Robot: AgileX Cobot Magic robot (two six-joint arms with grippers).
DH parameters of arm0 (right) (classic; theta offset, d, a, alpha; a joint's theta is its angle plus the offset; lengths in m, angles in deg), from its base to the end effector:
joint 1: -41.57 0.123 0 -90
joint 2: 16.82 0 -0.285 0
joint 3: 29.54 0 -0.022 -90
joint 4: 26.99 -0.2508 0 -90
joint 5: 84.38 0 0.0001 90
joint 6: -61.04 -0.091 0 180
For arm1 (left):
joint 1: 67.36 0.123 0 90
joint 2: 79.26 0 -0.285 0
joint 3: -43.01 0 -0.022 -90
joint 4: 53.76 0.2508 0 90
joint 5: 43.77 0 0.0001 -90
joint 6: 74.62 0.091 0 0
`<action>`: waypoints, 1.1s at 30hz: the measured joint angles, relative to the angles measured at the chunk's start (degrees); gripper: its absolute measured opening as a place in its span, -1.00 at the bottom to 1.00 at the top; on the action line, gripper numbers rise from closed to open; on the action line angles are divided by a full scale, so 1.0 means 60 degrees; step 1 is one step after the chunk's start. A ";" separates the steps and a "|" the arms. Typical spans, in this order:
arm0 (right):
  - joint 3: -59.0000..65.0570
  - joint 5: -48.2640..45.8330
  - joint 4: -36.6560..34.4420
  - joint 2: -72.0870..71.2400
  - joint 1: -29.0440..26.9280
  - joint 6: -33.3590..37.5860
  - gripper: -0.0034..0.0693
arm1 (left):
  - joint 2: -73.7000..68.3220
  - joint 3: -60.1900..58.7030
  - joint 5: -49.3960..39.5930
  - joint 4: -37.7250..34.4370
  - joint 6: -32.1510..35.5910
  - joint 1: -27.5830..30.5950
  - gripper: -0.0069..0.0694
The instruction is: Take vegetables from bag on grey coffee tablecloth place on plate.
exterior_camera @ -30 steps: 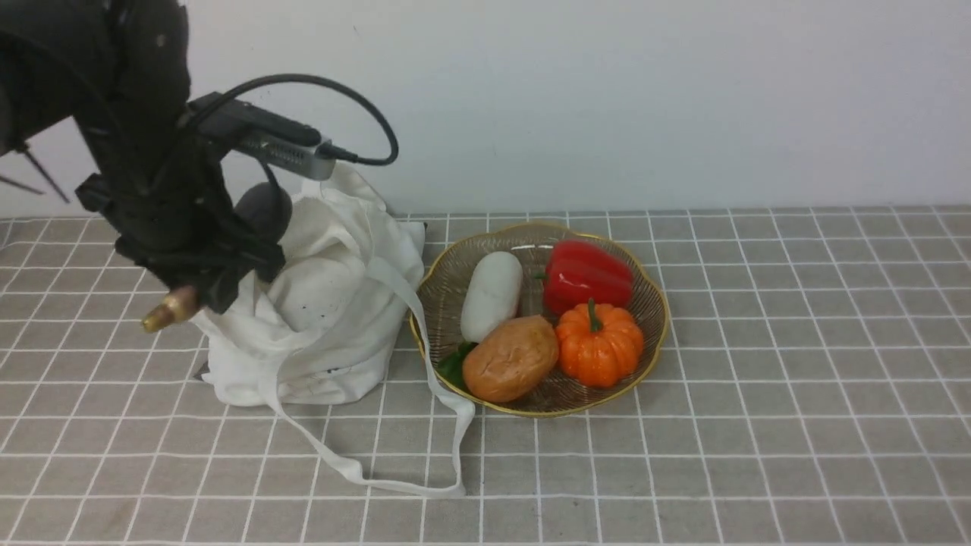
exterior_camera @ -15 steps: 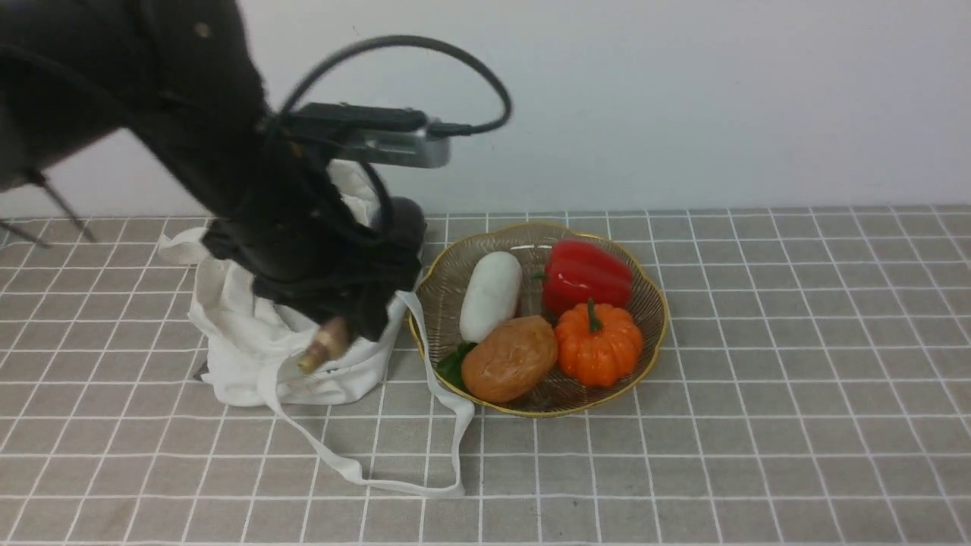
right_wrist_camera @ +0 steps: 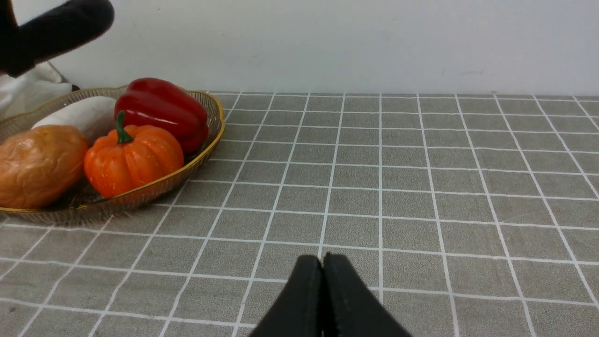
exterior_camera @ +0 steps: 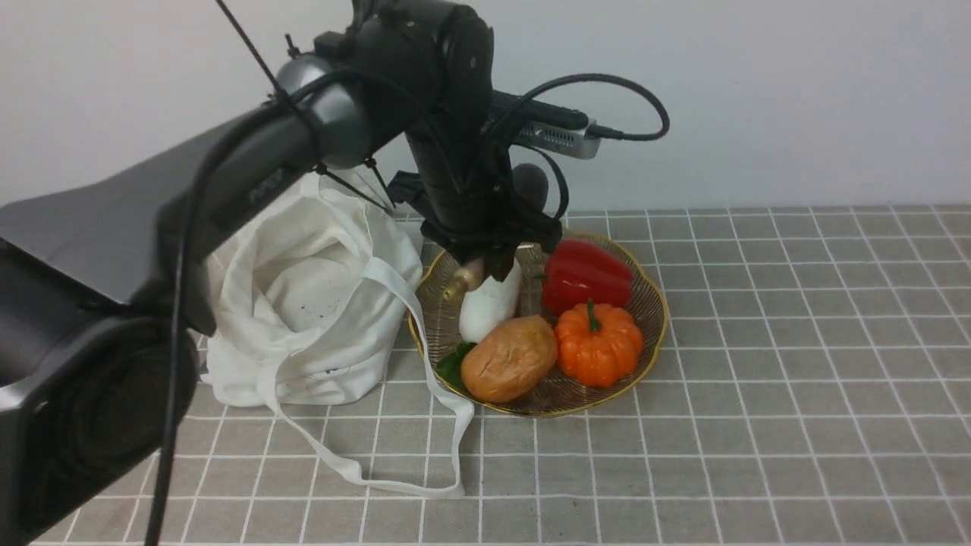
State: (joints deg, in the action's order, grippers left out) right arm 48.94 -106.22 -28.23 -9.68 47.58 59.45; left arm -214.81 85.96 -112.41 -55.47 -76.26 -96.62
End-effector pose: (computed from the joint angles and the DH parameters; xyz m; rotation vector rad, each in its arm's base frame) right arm 0.0520 0.0062 0.1721 -0.0591 1.8760 0.1126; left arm 0.4212 -0.2389 0.2470 0.6667 2.7495 -0.1649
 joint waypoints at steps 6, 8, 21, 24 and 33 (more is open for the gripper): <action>0.0000 0.0000 0.0000 0.0000 0.0000 0.0000 -0.95 | -0.0547 0.0107 0.0009 -0.0189 0.0054 0.0000 0.04; 0.0000 0.0000 0.0000 0.0000 0.0000 0.0000 -0.95 | -0.0624 0.0107 0.0009 -0.0375 0.0145 0.0000 0.21; 0.0000 0.0000 0.0000 0.0000 0.0000 0.0000 -0.95 | -0.0544 0.0606 -0.0330 -0.0889 0.0424 0.0000 0.94; 0.0000 0.0000 0.0000 0.0000 0.0000 0.0000 -0.95 | -0.0292 0.1371 -0.0352 -0.0870 0.0362 -0.0007 0.88; 0.0000 0.0000 0.0000 0.0000 0.0000 0.0000 -0.95 | 0.2174 0.1447 -0.0420 -0.0903 0.0436 -0.0007 -0.25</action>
State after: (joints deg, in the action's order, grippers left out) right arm 48.94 -106.22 -28.23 -9.68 47.58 59.45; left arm -201.77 94.64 -114.93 -60.89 -73.65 -96.65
